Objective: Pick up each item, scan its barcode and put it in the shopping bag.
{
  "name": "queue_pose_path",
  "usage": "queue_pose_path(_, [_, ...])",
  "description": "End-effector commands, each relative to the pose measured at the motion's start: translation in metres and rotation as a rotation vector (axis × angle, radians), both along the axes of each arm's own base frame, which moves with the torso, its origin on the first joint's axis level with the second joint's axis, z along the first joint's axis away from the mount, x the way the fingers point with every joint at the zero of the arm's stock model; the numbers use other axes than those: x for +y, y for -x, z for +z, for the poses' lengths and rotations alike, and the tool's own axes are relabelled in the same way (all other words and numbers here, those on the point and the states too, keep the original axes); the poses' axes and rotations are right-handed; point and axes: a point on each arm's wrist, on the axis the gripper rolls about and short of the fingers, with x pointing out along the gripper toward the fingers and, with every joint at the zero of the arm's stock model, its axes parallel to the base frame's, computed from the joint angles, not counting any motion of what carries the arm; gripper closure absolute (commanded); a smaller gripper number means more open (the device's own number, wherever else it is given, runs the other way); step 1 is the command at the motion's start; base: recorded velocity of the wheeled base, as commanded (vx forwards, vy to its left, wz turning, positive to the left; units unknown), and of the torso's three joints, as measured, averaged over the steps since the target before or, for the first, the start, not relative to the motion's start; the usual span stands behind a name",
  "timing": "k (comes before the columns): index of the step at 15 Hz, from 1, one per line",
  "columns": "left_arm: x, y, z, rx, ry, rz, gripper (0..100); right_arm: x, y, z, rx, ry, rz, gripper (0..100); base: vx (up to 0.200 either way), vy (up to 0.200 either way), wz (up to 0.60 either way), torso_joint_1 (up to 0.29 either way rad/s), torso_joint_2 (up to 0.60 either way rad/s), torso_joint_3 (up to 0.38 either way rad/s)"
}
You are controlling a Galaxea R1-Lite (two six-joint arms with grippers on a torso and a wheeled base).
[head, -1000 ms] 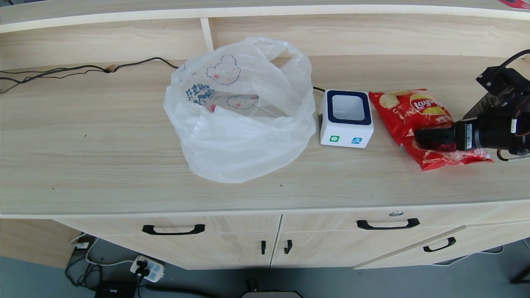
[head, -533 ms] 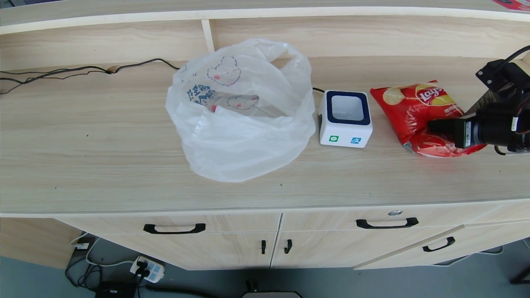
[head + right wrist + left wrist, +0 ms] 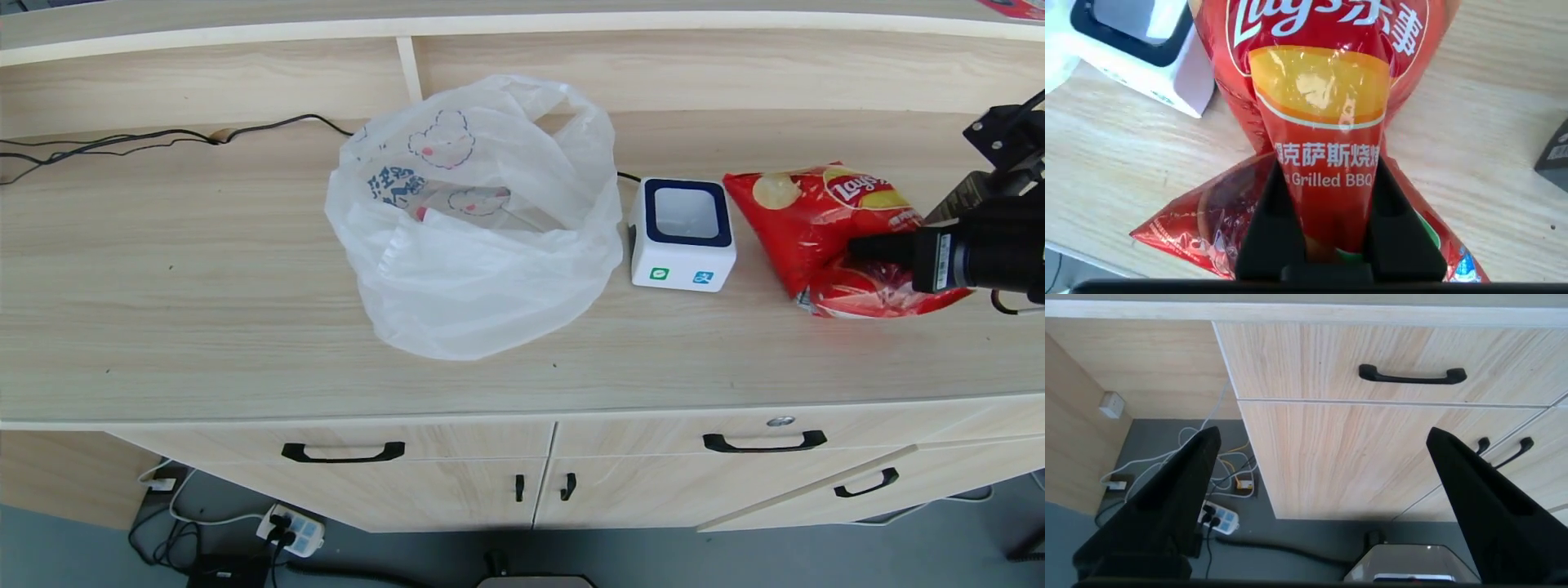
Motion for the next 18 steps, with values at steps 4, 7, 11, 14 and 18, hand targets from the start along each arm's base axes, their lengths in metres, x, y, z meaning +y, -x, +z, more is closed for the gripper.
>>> queue_pose_path(4, [0.000, 0.000, 0.000, 0.002, 0.021, 0.000, 0, 0.020, 0.085, 0.011, -0.095, -0.046, 0.089, 100, 0.000, 0.000, 0.00, 0.000, 0.00, 0.000])
queue_pose_path(7, [0.000, 0.000, 0.000, 0.002, 0.027, 0.000, 0, 0.030, 0.130, 0.018, -0.136, -0.186, 0.165, 100, 0.000, 0.000, 0.00, 0.000, 0.00, 0.000])
queue_pose_path(11, [0.000, 0.000, 0.000, 0.004, 0.027, 0.000, 0, 0.055, 0.178, 0.013, -0.038, -0.424, 0.461, 100, 0.000, 0.000, 0.00, 0.000, 0.00, 0.000])
queue_pose_path(14, [0.000, 0.000, 0.000, 0.004, 0.024, 0.000, 0, 0.074, 0.174, 0.006, 0.063, -0.507, 0.564, 100, 0.000, 0.000, 0.00, 0.000, 0.00, 0.000])
queue_pose_path(18, [0.000, 0.000, 0.000, 0.004, 0.025, 0.000, 0, 0.100, 0.146, 0.008, 0.121, -0.721, 0.562, 100, 0.000, 0.000, 0.00, 0.000, 0.00, 0.000])
